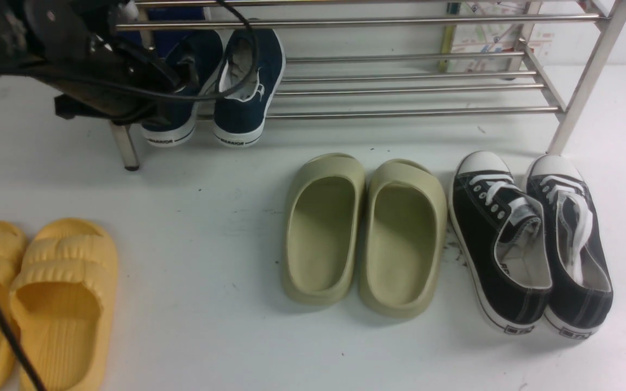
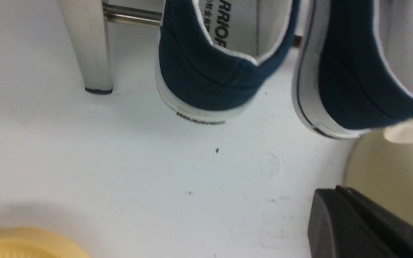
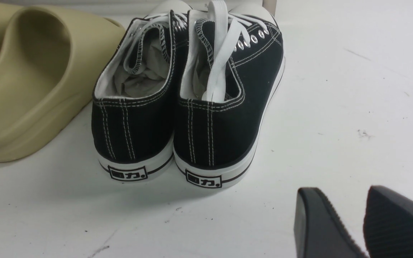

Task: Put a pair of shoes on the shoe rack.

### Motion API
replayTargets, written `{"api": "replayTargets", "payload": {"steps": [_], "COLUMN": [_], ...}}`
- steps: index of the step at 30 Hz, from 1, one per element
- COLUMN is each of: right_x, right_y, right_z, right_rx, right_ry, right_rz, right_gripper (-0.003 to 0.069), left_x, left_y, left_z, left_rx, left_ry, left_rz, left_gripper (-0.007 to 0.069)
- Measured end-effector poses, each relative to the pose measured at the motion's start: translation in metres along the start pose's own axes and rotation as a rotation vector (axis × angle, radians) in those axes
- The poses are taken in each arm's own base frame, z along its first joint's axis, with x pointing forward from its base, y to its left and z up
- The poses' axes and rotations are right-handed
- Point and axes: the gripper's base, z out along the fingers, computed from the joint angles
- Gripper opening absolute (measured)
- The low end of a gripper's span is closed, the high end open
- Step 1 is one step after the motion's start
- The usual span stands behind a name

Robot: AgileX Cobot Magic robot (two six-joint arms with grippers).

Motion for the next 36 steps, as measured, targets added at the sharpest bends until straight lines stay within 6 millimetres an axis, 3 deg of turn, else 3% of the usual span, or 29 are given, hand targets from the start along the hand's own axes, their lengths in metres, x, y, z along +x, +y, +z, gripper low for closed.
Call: {"api": "replayTargets", "payload": {"steps": [1, 6, 9, 10, 11, 13, 14, 15, 17, 19, 20, 23, 29, 36], "right_x": [0.000, 0.000, 0.000, 0.000, 0.000, 0.000, 0.000, 0.000, 0.000, 0.000, 0.000, 0.000, 0.000, 0.000], "right_y": [0.000, 0.000, 0.000, 0.000, 0.000, 0.000, 0.000, 0.000, 0.000, 0.000, 0.000, 0.000, 0.000, 0.000], "right_z": [0.000, 0.000, 0.000, 0.000, 0.000, 0.000, 0.000, 0.000, 0.000, 0.000, 0.000, 0.000, 0.000, 0.000], "right_rx": [0.000, 0.000, 0.000, 0.000, 0.000, 0.000, 0.000, 0.000, 0.000, 0.000, 0.000, 0.000, 0.000, 0.000], "right_ry": [0.000, 0.000, 0.000, 0.000, 0.000, 0.000, 0.000, 0.000, 0.000, 0.000, 0.000, 0.000, 0.000, 0.000], "right_rz": [0.000, 0.000, 0.000, 0.000, 0.000, 0.000, 0.000, 0.000, 0.000, 0.000, 0.000, 0.000, 0.000, 0.000], "right_gripper": [0.0239, 0.0239, 0.0239, 0.0239, 0.0239, 0.0239, 0.0239, 0.0239, 0.0239, 0.0239, 0.0239, 0.0239, 0.0239, 0.0239], "left_x": [0.000, 0.023, 0.062, 0.080, 0.082, 0.132, 0.134, 0.165, 0.195, 0.207, 0.223, 0.232, 0.244, 0.236], "left_y": [-0.001, -0.007, -0.004, 0.000, -0.001, 0.010, 0.010, 0.017, 0.024, 0.027, 0.032, 0.035, 0.037, 0.036], "left_z": [-0.007, -0.101, -0.164, -0.178, -0.183, -0.211, -0.208, -0.219, -0.217, -0.213, -0.207, -0.206, -0.223, -0.227], "left_rx": [0.003, 0.041, 0.073, 0.079, 0.084, 0.112, 0.108, 0.132, 0.150, 0.156, 0.164, 0.178, 0.222, 0.243], "left_ry": [-0.008, -0.096, -0.191, -0.201, -0.214, -0.237, -0.224, -0.235, -0.214, -0.203, -0.197, -0.229, -0.361, -0.467], "left_rz": [0.002, 0.024, 0.029, 0.028, 0.030, 0.012, 0.009, -0.008, -0.024, -0.031, -0.039, -0.045, -0.033, -0.040], "left_gripper": [-0.0014, -0.0014, -0.0014, -0.0014, -0.0014, -0.0014, -0.0014, -0.0014, -0.0014, -0.0014, -0.0014, -0.0014, -0.0014, -0.0014]}}
